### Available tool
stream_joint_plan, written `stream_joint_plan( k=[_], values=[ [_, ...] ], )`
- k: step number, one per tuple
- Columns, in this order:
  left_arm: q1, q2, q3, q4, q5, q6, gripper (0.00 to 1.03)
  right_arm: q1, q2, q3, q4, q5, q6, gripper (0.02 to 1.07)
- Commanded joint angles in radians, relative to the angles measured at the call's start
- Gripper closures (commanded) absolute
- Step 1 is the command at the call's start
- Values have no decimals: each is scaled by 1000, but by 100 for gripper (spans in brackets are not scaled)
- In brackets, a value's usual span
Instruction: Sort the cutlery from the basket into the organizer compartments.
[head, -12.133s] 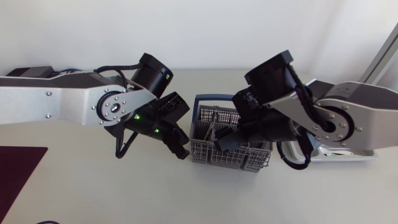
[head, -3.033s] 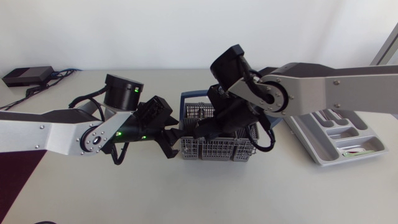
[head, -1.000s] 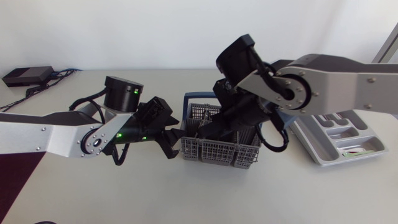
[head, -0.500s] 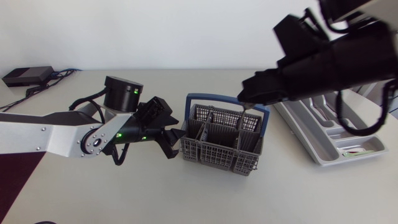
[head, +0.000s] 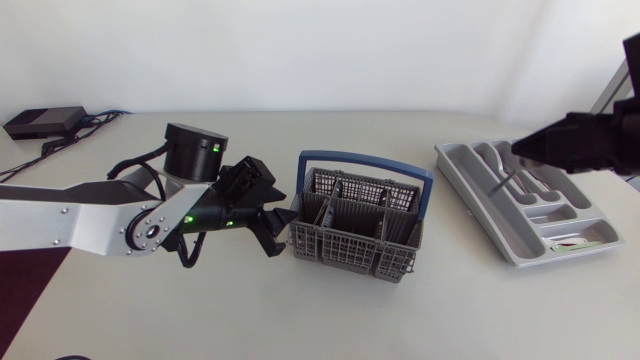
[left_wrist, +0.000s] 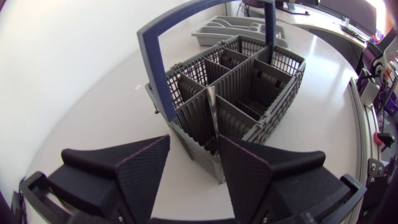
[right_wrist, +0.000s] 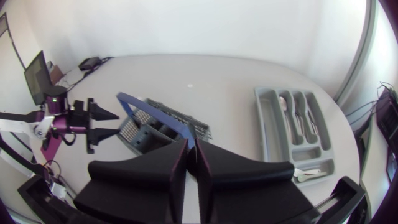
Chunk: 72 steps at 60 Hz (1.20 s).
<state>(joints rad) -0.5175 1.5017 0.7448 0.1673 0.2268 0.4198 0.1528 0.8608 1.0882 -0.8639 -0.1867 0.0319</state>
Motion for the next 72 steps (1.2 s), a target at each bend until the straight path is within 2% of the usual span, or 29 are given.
stream_joint_plan(
  k=[1, 13, 21, 26, 34, 39, 44, 52, 60, 67, 72],
  values=[
    [-1, -14, -41, -32, -7, 13, 49, -108, -6, -83, 8, -31, -101, 100],
    [-6, -21, -38, -43, -9, 13, 49, -375, 34, -195, 86, -109, -306, 100],
    [-4, -32, -32, -55, -14, 13, 49, -513, 104, -266, 207, -112, -435, 100],
    [-1, -34, -27, -63, -15, 13, 49, -633, 184, -277, 281, -177, -504, 100],
    [-4, -34, -24, -69, -26, 14, 49, -726, 316, -281, 407, -177, -581, 100],
    [-7, -35, -21, -74, -32, 13, 49, -765, 386, -280, 485, -174, -612, 100],
    [-15, -35, -18, -80, -38, 13, 49, -786, 440, -272, 510, -174, -650, 100],
    [-26, -38, -15, -86, -57, 13, 49, -803, 521, -286, 648, -140, -684, 100],
    [-33, -47, -18, -92, -69, 13, 49, -823, 635, -266, 761, -80, -698, 100],
    [-32, -55, -21, -98, -72, 13, 49, -820, 722, -264, 856, 15, -713, 100],
    [-33, -63, -25, -98, -75, 13, 49, -817, 779, -269, 902, 36, -731, 100]
  ],
)
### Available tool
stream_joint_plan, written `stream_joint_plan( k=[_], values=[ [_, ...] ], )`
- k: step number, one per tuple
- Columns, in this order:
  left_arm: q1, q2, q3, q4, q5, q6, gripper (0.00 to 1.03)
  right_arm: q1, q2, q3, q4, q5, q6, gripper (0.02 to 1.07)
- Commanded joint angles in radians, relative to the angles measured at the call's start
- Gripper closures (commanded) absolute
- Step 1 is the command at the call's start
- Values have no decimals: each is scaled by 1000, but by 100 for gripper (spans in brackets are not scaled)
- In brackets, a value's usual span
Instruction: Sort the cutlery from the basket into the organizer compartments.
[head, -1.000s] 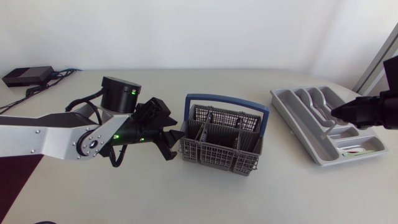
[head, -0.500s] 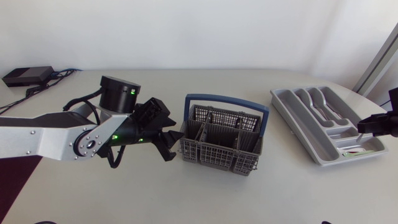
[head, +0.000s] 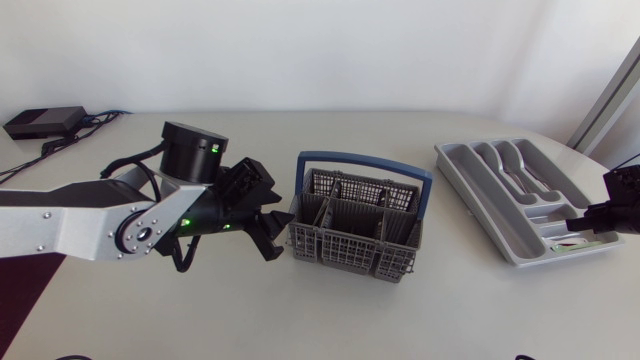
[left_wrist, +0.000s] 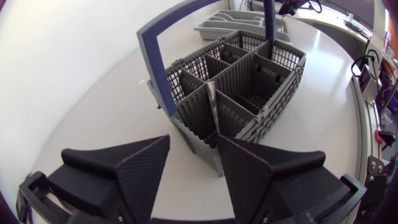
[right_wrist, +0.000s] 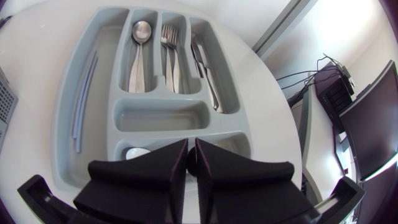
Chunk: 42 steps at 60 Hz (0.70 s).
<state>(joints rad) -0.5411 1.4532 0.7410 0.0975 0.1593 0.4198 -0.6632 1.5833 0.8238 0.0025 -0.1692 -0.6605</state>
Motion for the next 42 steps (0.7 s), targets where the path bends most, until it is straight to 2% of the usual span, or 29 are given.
stream_joint_plan(
  k=[1, 8, 12, 18, 23, 33, 42],
  values=[
    [-10, -14, -23, -28, -7, 13, 49, -1, 64, -5, 45, 20, -42, 100],
    [-10, -17, -28, -28, -7, 13, 49, 10, 115, -14, 100, 45, -48, 99],
    [-8, -19, -28, -28, -7, 14, 49, 17, 135, -22, 128, 63, -48, 92],
    [-5, -24, -32, -28, -7, 16, 49, 25, 139, -38, 142, 71, -45, 65],
    [0, -25, -34, -28, -7, 16, 49, 33, 130, -48, 142, 76, -41, 53],
    [1, -27, -43, -24, -7, 19, 49, 48, 81, -58, 129, 106, -10, 16],
    [7, -30, -52, -24, -7, 27, 49, 80, -74, -117, 50, 102, 9, 14]
  ],
)
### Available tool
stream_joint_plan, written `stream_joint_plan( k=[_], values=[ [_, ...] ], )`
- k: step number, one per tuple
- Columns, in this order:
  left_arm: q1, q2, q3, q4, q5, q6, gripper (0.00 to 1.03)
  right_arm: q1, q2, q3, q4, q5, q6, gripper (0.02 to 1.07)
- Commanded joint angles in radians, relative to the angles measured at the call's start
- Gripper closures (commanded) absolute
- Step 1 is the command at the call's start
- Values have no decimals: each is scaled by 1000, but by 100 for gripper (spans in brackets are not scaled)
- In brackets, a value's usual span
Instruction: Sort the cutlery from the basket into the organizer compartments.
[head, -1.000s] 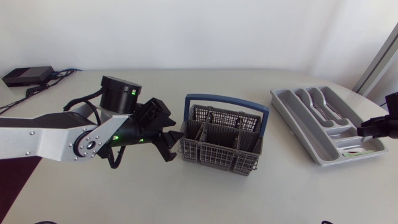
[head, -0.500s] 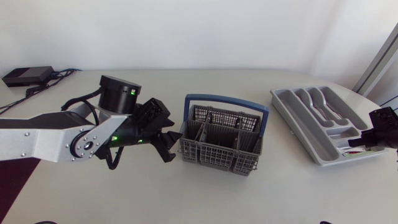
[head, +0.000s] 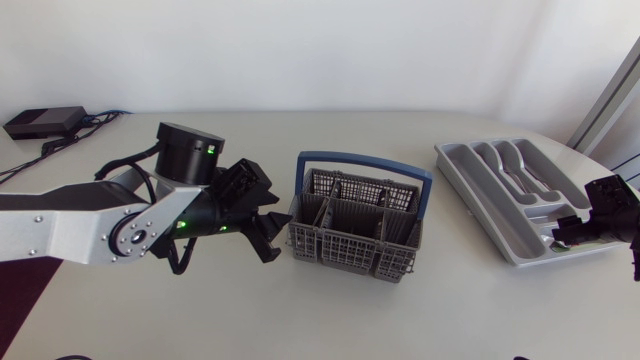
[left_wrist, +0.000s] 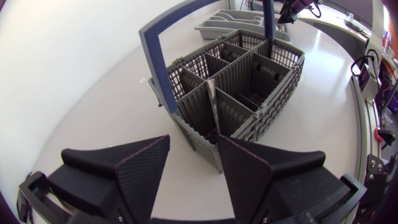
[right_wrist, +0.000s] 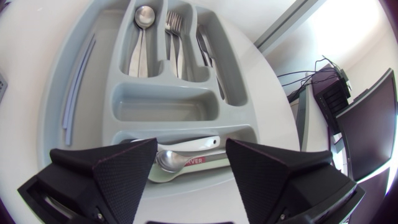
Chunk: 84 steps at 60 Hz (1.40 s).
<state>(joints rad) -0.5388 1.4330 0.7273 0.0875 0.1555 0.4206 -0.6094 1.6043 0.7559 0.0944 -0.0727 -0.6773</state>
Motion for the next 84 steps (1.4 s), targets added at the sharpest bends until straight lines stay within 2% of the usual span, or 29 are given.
stream_joint_plan(
  k=[1, 4, 10, 19, 28, 59, 70, 74, 76, 84],
  values=[
    [5, -9, -39, -14, -4, 26, 49, 33, -107, -53, -56, 4, 30, 14],
    [5, -9, -43, -14, -4, 27, 49, 60, -164, -79, -94, -6, 41, 15],
    [5, -5, -51, -9, -4, 27, 49, 138, -233, -130, -144, -9, 79, 24],
    [5, -8, -60, -12, -4, 27, 49, 209, -219, -147, -173, -13, 145, 49],
    [17, -28, -77, -14, -4, 37, 49, 226, -149, -127, -183, -36, 194, 66],
    [63, -51, -118, 0, 15, 58, 49, 393, -58, -84, -278, -56, 371, 67],
    [76, -57, -134, 6, 19, 64, 49, 447, -57, -61, -292, -38, 429, 67],
    [80, -62, -134, 6, 24, 63, 49, 453, -64, -59, -285, -1, 438, 66],
    [80, -65, -134, 6, 24, 63, 49, 453, -81, -59, -278, 16, 443, 65],
    [79, -100, -127, 3, 35, 58, 49, 454, -227, -70, -300, 24, 443, 51]
  ],
)
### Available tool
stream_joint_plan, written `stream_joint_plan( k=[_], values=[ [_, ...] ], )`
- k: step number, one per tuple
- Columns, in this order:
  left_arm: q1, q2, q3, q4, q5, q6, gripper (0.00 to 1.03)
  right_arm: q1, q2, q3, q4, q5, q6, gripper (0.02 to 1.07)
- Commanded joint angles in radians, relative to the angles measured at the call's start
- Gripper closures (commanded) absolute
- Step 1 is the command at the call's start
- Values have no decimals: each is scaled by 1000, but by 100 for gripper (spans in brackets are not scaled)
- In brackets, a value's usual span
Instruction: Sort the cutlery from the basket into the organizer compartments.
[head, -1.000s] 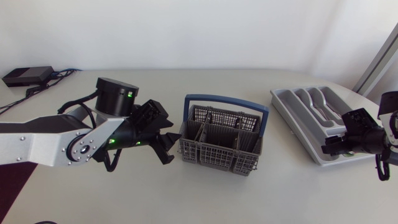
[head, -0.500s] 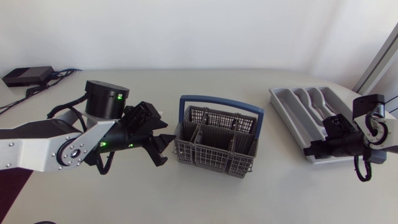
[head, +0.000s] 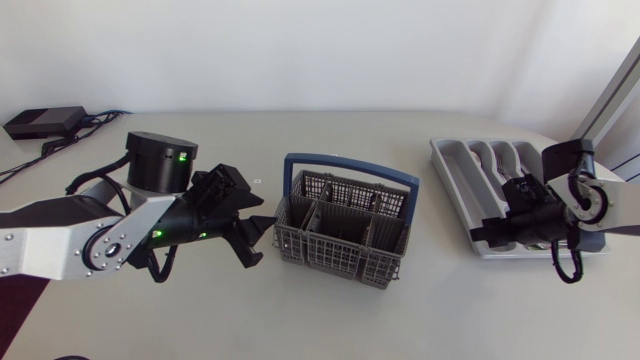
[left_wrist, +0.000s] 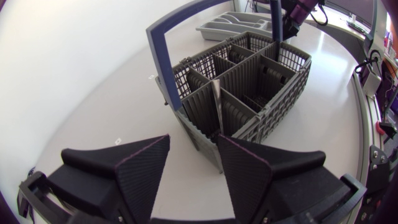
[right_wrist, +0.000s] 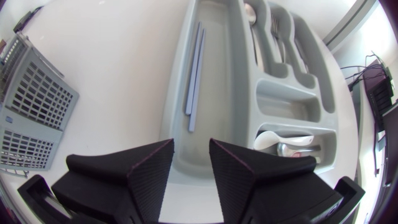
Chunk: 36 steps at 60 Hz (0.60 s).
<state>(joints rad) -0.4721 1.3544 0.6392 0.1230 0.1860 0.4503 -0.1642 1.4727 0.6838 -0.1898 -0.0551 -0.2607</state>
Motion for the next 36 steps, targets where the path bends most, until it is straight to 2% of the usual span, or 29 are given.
stream_joint_plan(
  k=[1, 4, 11, 25, 36],
  values=[
    [12, -26, -38, -36, 4, 28, 49, 12, -120, 3, -30, 5, 26, 47],
    [12, -40, -26, -51, 4, 28, 49, 35, -178, 8, -71, 3, 26, 39],
    [12, -57, 13, -94, 4, 28, 49, 103, -293, 14, -148, -14, 34, 35],
    [-17, -75, 94, -168, 4, 22, 49, 293, -437, 23, -249, -40, 100, 35],
    [-53, -32, 139, -171, -11, 21, 49, 434, -425, 53, -272, -45, 176, 35]
  ],
)
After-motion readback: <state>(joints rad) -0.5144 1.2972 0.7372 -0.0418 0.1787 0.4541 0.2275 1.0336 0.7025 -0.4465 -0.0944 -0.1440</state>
